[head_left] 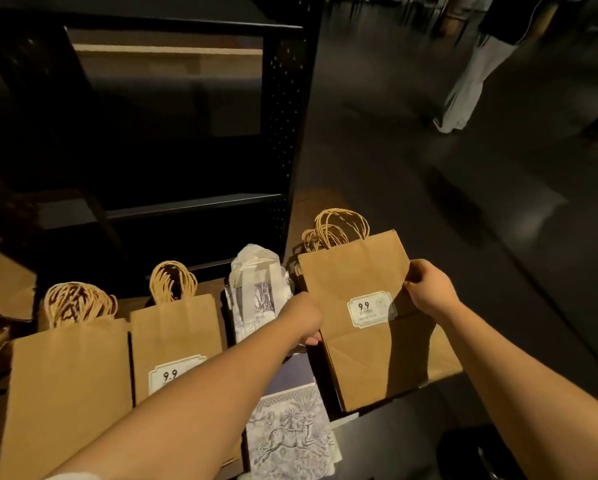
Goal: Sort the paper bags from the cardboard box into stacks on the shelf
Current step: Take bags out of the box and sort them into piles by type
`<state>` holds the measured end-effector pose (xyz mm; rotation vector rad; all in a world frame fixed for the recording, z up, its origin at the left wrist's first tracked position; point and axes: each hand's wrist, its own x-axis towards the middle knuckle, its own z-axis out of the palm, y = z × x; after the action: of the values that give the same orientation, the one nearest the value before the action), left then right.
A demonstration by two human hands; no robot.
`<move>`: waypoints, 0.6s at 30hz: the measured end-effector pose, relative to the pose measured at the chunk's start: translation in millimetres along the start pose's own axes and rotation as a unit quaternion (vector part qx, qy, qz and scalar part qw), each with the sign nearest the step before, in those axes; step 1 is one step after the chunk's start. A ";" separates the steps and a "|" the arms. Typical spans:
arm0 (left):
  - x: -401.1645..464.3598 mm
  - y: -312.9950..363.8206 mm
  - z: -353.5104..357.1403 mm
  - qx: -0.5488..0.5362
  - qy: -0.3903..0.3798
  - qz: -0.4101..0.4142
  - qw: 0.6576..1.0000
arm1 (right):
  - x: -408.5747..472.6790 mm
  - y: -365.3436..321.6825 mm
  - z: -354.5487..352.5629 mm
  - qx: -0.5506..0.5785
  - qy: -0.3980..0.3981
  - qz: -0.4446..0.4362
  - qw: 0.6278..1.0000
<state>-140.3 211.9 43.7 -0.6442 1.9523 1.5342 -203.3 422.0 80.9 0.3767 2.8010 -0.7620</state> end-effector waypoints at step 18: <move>65.3 3.0 20.8 -0.020 -0.016 -0.087 0.996 | 65.7 18.2 53.5 0.000 -0.052 0.039 0.998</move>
<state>-186.7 231.2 -3.0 -0.7804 1.7940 1.4702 -252.5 421.7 9.6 0.4296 2.6725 -0.7415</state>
